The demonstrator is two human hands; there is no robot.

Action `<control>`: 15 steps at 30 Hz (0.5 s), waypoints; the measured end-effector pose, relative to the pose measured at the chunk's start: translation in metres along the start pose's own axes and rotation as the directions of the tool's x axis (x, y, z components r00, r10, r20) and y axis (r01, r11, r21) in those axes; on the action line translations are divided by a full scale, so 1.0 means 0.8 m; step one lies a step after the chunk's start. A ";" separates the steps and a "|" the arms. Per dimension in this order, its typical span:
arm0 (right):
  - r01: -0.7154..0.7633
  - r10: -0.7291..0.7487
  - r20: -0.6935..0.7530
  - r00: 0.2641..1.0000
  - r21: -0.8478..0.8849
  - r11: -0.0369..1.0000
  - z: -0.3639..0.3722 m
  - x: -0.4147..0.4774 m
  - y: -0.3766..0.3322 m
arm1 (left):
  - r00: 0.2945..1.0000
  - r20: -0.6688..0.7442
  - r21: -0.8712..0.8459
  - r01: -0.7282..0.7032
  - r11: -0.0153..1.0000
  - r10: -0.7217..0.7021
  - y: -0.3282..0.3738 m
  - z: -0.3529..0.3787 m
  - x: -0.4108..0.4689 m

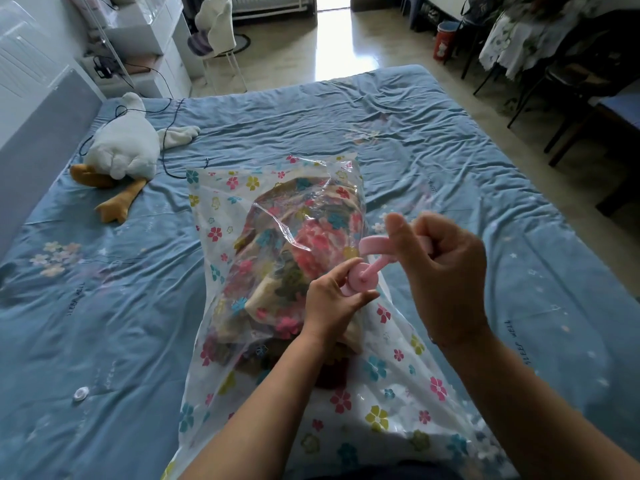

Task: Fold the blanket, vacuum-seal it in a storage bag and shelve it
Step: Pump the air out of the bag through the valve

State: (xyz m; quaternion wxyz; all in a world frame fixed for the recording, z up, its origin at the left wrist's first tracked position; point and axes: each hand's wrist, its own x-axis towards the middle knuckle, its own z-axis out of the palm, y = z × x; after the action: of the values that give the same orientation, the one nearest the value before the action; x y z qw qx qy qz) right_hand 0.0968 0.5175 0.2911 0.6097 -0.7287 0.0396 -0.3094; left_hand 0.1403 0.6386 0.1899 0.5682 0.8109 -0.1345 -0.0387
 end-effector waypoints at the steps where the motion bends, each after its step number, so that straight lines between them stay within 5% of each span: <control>1: 0.018 -0.018 -0.009 1.000 -0.022 1.000 0.002 -0.002 0.000 | 1.000 0.004 0.012 -0.002 1.000 0.002 -0.001 0.001 0.000; 7: -0.287 0.347 0.097 0.933 -0.382 0.879 0.003 -0.035 0.083 | 1.000 0.029 -0.011 0.006 1.000 -0.006 0.001 0.007 -0.009; 9: -0.250 0.284 0.075 0.956 -0.303 0.920 0.003 -0.028 0.063 | 1.000 0.017 -0.025 0.012 1.000 -0.012 0.001 0.004 -0.008; 13: -0.025 0.031 -0.056 0.998 0.121 0.992 0.007 -0.009 -0.014 | 1.000 0.021 -0.013 0.000 1.000 0.000 0.000 -0.001 0.004; 15: 0.018 -0.016 -0.054 0.998 0.049 0.999 0.011 -0.014 -0.011 | 1.000 0.029 0.003 0.009 1.000 -0.009 0.000 0.000 0.004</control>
State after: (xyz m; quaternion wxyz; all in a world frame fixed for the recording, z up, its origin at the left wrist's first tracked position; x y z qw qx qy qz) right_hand 0.0893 0.5320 0.2943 0.6235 -0.7053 0.0421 -0.3348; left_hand 0.1432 0.6375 0.1901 0.5648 0.8117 -0.1391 -0.0531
